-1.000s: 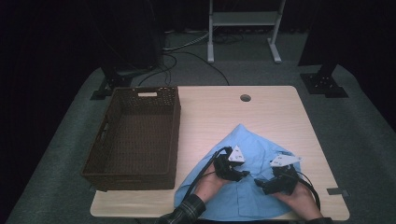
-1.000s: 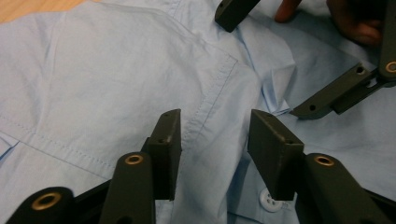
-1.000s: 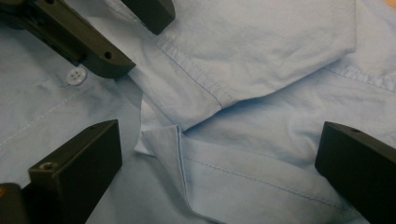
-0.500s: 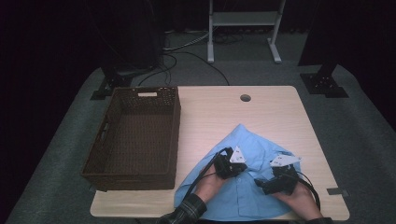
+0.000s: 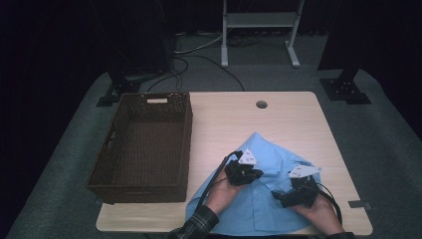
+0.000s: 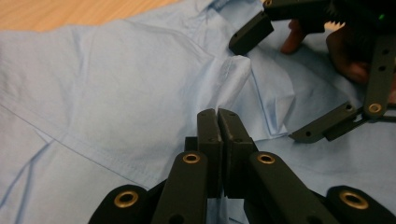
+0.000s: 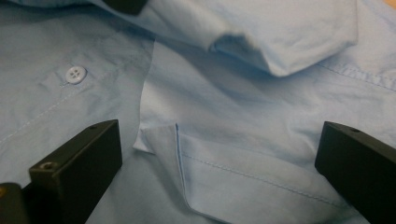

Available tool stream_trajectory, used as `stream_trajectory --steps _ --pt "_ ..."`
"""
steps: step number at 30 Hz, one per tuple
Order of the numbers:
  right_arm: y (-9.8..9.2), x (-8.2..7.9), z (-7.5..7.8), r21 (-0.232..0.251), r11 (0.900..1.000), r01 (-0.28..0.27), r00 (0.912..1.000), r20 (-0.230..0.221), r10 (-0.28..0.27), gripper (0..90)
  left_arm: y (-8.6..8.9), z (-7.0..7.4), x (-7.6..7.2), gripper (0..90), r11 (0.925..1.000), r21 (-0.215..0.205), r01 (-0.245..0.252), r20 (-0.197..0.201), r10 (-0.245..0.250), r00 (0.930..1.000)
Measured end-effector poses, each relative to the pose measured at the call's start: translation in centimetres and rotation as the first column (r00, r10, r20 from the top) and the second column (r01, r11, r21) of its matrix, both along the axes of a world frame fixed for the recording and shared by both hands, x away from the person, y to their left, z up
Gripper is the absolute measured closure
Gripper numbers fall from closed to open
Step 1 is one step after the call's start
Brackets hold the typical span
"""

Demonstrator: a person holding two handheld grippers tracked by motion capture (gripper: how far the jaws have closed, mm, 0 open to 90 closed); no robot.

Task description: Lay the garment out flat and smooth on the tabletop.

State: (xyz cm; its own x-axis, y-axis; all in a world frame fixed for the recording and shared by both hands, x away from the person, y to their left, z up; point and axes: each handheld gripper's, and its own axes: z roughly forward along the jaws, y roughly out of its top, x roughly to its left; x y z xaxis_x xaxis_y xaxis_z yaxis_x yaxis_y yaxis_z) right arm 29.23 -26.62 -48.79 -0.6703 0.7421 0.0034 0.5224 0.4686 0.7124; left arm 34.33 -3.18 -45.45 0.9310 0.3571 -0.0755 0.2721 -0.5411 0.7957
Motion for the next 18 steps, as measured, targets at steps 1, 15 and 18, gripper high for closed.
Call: stream_trajectory --steps 1,15,18 --pt "0.0 0.0 0.0 0.0 1.0 0.0 1.0 0.0 0.0 0.0 0.1 0.2 0.0 88.3 1.0 -0.001 -0.002 0.004 0.002 1.0" --pt "-1.8 -0.3 0.0 0.002 1.0 0.004 1.0 0.003 -0.004 0.0 0.5 1.9 0.5 88.5 0.9991 -0.042 -0.008 0.029 0.009 0.9995" --pt "-2.4 -0.3 0.0 0.0 1.0 -0.002 1.0 0.002 0.002 0.0 0.3 2.4 0.6 88.5 0.9984 -0.055 -0.012 0.041 0.014 0.999"
